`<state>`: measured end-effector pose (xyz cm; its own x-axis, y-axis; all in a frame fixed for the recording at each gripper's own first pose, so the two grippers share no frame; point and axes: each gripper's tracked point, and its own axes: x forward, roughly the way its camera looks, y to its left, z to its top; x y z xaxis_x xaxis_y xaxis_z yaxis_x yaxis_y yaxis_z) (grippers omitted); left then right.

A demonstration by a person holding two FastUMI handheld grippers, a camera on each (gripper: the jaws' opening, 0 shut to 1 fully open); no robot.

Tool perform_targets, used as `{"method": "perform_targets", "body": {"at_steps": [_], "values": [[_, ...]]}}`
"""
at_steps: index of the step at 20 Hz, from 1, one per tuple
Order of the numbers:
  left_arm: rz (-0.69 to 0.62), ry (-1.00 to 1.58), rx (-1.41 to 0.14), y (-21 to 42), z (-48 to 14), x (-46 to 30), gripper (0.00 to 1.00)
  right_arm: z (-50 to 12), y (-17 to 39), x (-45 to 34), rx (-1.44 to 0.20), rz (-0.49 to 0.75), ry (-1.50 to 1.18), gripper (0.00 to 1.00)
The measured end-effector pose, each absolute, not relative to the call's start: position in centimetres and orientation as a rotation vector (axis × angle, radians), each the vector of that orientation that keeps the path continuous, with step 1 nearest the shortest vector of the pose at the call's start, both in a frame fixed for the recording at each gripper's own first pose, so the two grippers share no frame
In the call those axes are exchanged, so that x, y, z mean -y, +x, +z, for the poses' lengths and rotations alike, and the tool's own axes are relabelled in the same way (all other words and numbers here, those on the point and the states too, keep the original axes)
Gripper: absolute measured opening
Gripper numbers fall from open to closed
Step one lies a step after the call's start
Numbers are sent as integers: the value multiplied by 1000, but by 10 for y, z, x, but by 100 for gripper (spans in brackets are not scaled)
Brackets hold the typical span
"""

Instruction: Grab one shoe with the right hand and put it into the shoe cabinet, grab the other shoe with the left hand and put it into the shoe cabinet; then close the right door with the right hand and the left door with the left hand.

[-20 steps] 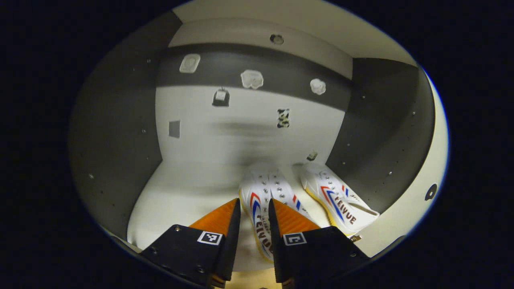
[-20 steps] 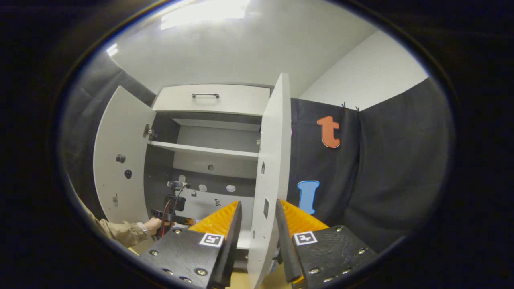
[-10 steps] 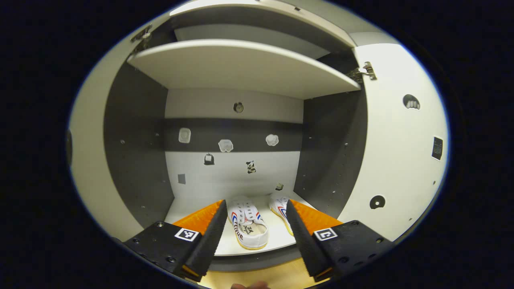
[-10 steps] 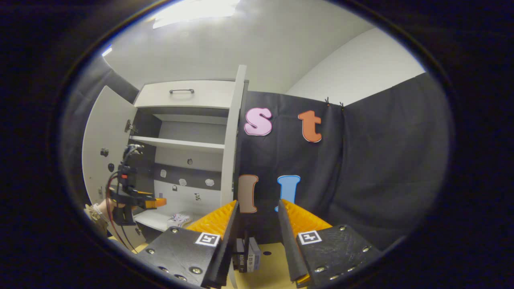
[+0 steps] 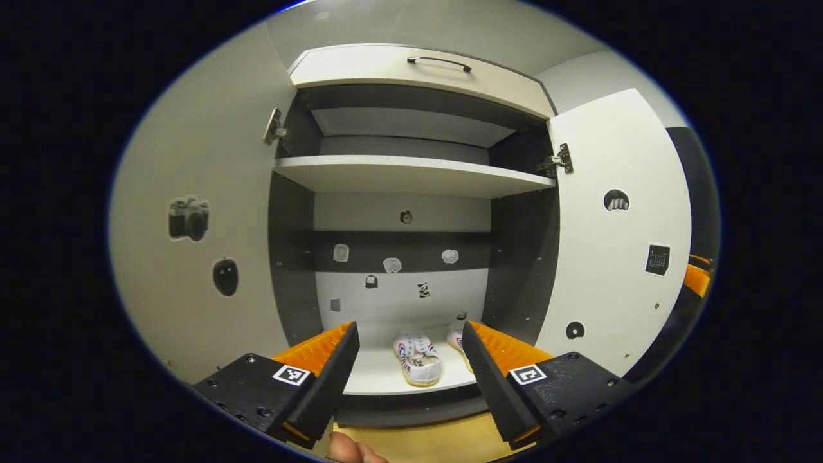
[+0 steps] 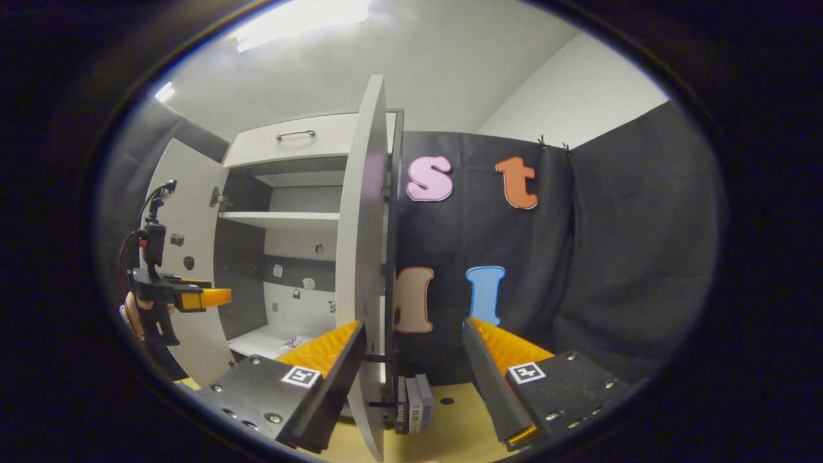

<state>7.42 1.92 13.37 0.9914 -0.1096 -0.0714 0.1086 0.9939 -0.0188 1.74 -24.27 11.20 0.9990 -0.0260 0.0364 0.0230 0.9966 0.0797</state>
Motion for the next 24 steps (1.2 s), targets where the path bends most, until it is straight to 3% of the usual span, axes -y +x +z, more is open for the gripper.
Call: {"method": "perform_targets", "body": {"at_steps": [9, 24], "values": [[-37, -12, -39, 47, 151, -47, 96, 113, 26, 196, 20, 139, 124, 91], [-16, 7, -34, 39, 149, -80, 97, 114, 54, 116, 9, 268, 140, 91]]}}
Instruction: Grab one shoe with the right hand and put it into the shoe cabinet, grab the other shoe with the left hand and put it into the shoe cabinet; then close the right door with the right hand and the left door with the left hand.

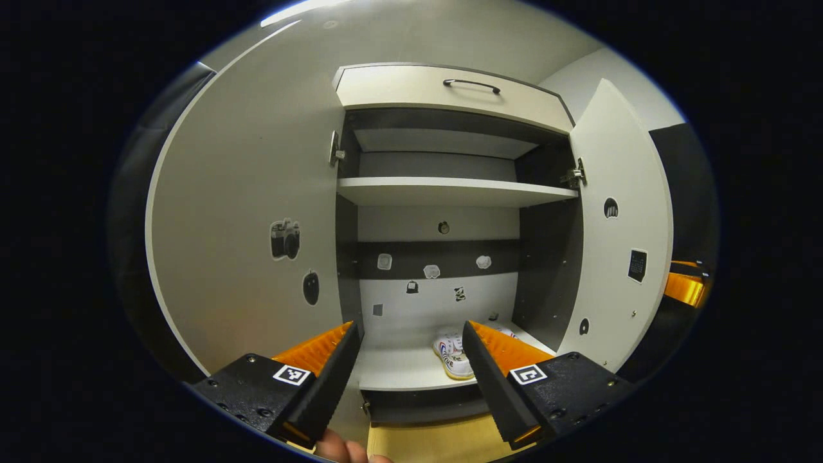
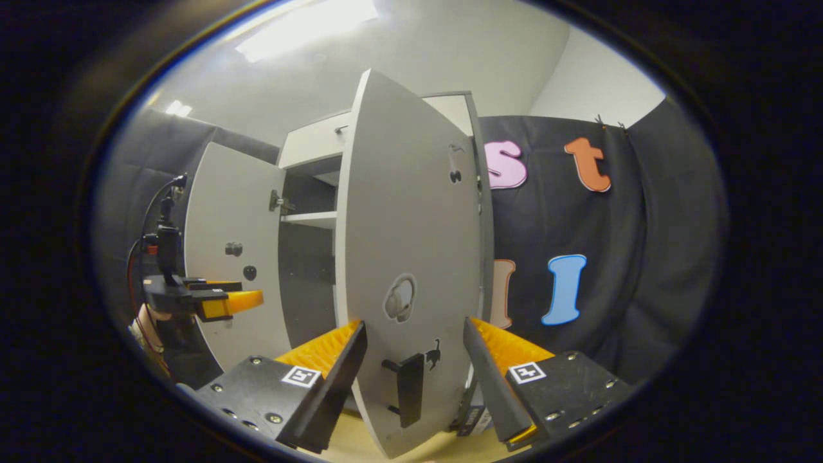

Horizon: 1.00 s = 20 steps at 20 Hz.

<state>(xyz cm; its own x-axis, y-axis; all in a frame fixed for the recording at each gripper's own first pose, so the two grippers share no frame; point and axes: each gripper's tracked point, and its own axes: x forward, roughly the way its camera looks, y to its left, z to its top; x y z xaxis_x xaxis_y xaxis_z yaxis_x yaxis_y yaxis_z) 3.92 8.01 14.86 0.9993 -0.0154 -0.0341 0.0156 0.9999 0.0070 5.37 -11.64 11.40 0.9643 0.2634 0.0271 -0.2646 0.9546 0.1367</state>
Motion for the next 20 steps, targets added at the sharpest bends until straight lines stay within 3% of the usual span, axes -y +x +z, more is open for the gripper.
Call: {"method": "perform_targets", "body": {"at_steps": [20], "values": [[0, 16, -19, 42, 152, -86, 97, 117, 76, 97, 12, 318, 212, 91]]}}
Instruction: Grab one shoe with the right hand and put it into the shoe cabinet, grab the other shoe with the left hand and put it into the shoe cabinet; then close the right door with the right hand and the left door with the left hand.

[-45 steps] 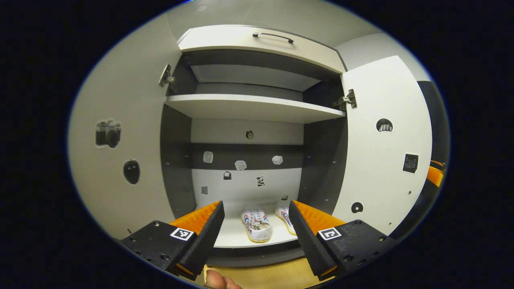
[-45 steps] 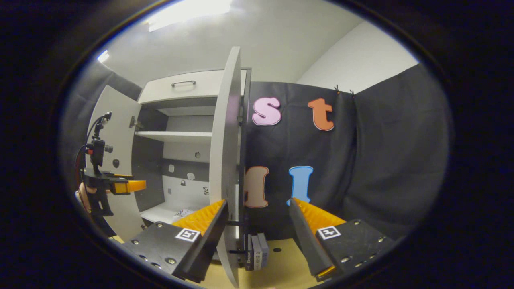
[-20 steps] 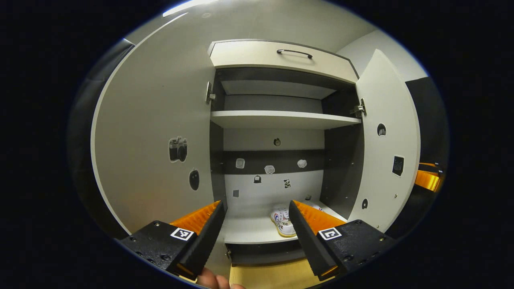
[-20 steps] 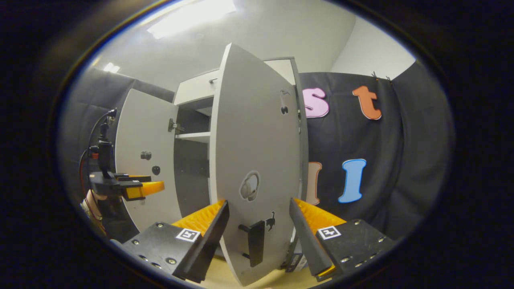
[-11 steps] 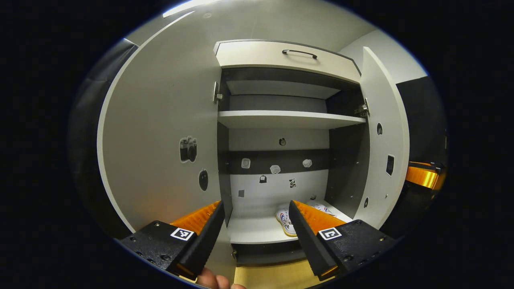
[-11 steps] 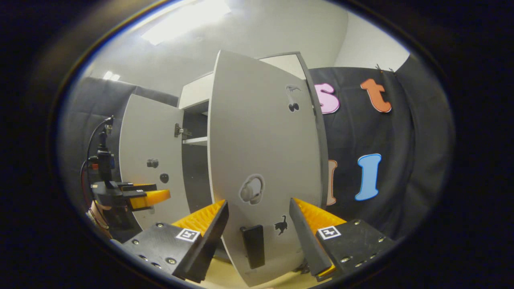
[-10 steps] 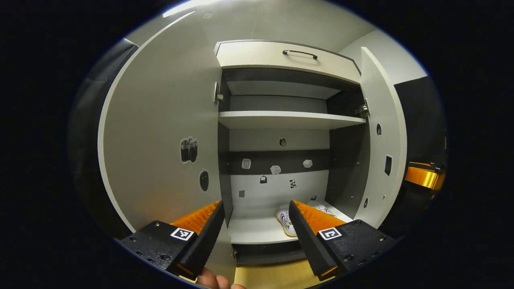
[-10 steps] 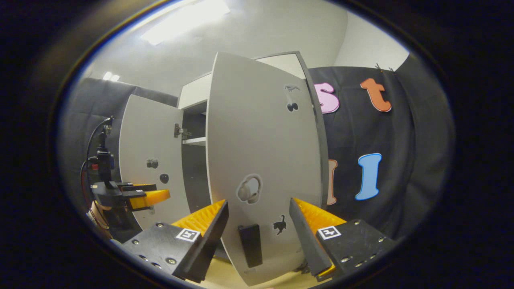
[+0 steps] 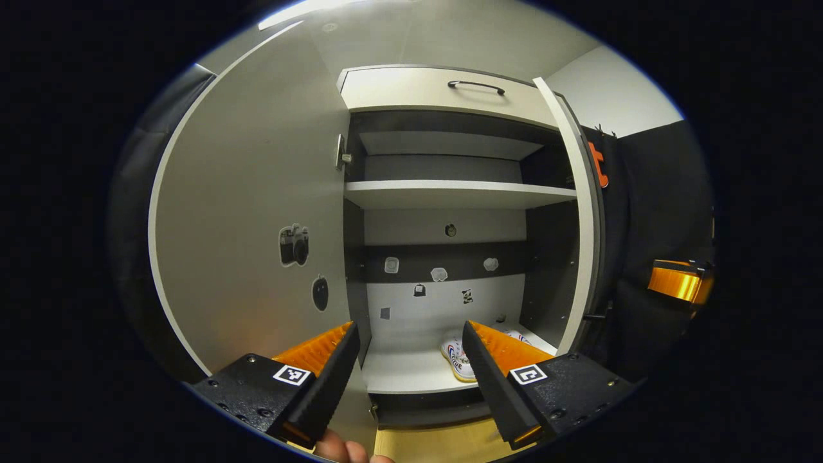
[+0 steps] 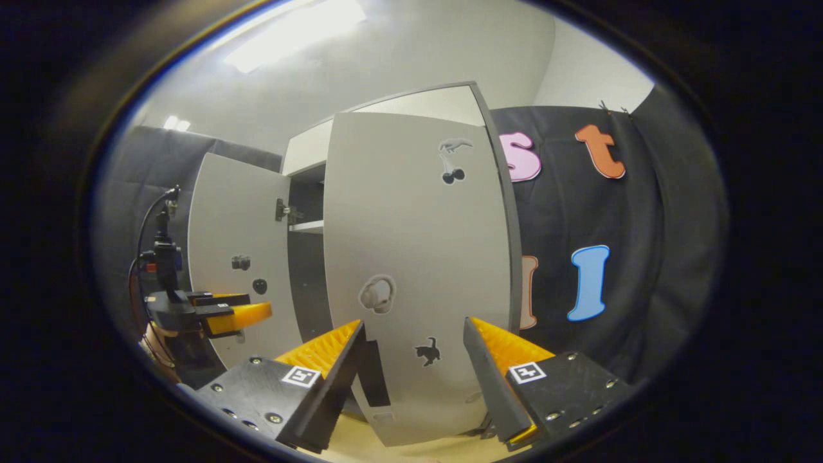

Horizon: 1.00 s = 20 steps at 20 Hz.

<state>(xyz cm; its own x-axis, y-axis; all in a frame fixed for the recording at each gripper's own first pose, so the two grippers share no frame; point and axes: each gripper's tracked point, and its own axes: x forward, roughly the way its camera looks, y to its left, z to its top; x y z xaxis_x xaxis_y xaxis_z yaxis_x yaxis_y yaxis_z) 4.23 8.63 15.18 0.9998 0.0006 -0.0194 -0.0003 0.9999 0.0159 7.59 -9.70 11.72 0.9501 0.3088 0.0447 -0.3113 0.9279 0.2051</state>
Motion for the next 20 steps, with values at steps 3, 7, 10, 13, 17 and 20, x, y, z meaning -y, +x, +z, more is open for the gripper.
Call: {"method": "perform_targets", "body": {"at_steps": [3, 7, 10, 13, 17, 20], "values": [[2, 18, -20, 45, 150, -87, 97, 117, 76, 98, 13, 315, 211, 91], [5, 13, -24, 45, 149, -89, 97, 116, 78, 98, 10, 312, 206, 91], [6, 14, -26, 45, 149, -91, 97, 114, 78, 95, 8, 315, 206, 91], [10, 16, -27, 46, 147, -92, 97, 114, 79, 95, 6, 316, 205, 91], [16, 16, -31, 47, 145, -94, 97, 113, 81, 95, 5, 316, 208, 91], [18, 21, -35, 46, 144, -95, 97, 113, 83, 94, 5, 316, 207, 91]]}}
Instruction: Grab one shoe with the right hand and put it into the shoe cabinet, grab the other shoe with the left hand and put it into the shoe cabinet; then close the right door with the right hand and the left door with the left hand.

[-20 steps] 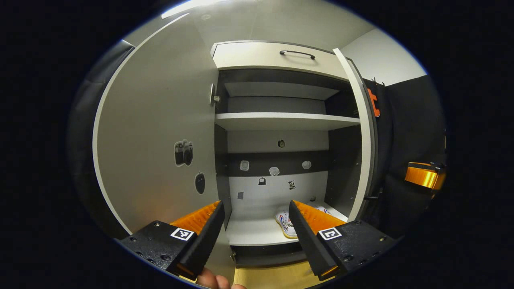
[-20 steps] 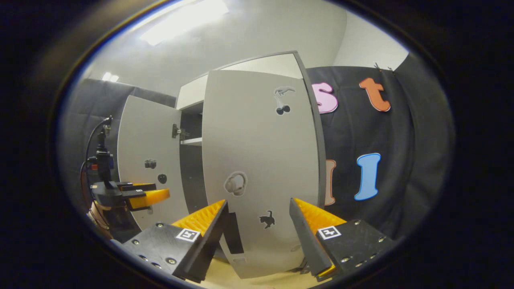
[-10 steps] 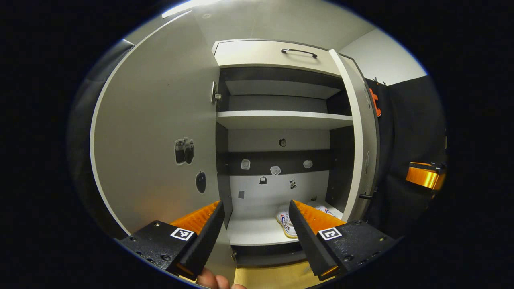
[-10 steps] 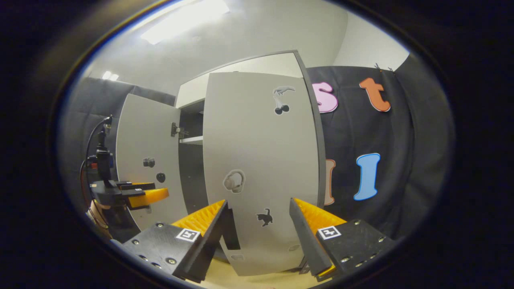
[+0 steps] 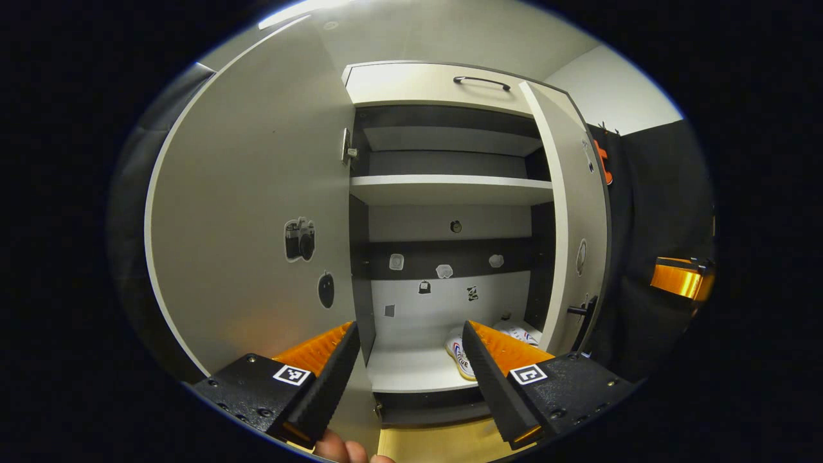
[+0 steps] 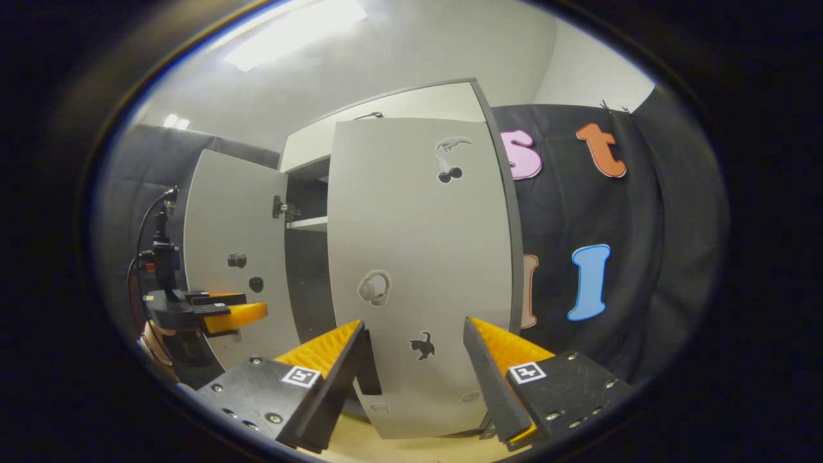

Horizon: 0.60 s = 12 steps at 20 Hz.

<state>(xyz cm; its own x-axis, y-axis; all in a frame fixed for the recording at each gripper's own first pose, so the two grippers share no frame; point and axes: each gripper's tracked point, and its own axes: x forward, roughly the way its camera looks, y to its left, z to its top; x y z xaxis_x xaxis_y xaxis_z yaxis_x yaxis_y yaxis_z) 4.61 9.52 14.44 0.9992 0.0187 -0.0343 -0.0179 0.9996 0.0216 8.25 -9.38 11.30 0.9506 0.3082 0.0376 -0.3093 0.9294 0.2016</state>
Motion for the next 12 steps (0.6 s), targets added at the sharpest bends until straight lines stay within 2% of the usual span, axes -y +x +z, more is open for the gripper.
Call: {"method": "perform_targets", "body": {"at_steps": [11, 12], "values": [[58, 29, -33, 27, 151, -103, 97, 113, 95, 72, 4, 396, 212, 91], [60, 25, -35, 23, 153, -103, 95, 113, 94, 64, 4, 415, 214, 88]]}}
